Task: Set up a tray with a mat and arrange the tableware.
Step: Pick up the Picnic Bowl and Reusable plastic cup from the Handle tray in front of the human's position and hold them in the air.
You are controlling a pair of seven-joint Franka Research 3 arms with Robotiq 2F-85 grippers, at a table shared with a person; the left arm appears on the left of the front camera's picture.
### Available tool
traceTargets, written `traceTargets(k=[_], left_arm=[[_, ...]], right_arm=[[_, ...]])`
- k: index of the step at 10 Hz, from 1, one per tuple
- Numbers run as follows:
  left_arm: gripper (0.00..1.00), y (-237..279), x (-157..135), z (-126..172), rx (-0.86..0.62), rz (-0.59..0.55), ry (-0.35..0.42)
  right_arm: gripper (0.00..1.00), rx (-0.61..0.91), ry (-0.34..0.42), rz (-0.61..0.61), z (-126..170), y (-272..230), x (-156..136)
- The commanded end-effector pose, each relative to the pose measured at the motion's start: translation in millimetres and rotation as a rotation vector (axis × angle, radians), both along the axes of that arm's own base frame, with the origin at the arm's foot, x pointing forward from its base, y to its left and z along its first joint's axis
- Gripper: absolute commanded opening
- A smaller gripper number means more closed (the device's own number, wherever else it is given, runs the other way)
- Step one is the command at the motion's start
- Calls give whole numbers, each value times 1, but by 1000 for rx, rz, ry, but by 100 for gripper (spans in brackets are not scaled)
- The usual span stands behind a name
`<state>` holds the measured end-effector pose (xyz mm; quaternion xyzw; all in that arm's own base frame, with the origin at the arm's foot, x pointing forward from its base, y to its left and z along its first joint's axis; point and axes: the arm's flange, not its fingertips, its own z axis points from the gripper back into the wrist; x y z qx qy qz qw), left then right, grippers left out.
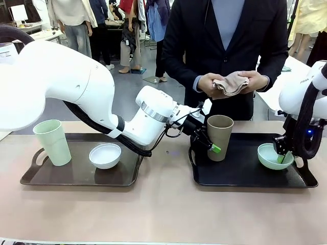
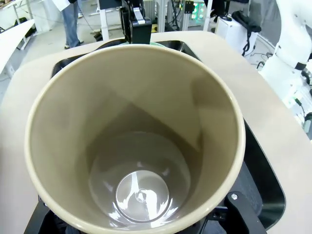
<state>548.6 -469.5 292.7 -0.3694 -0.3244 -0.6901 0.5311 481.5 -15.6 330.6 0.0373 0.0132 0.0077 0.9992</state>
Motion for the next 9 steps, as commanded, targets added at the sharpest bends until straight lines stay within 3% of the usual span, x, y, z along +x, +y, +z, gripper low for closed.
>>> traceTargets(k=[1, 2, 3, 4, 6, 7, 9], left_arm=[[24, 3, -1, 0, 14, -6, 1], [0, 4, -2, 1, 20, -4, 2], [24, 5, -4, 2, 23, -1, -1], [0, 7, -4, 3, 22, 1, 0], [0, 14, -10, 13, 28, 21, -15], [74, 24, -18, 34, 7, 39, 11], [74, 53, -50, 113, -42, 105, -13]], right_arm=[[0, 23, -17, 18, -2, -1, -2], [0, 20, -17, 22, -2, 0, -2], [0, 17, -17, 23, -2, 0, -2], [0, 13, -17, 22, -2, 0, -2], [0, 1, -25, 2, 1, 0, -2], [0, 19, -13, 15, 10, 0, 0], [0, 64, -85, 48, 65, 2, -6]])
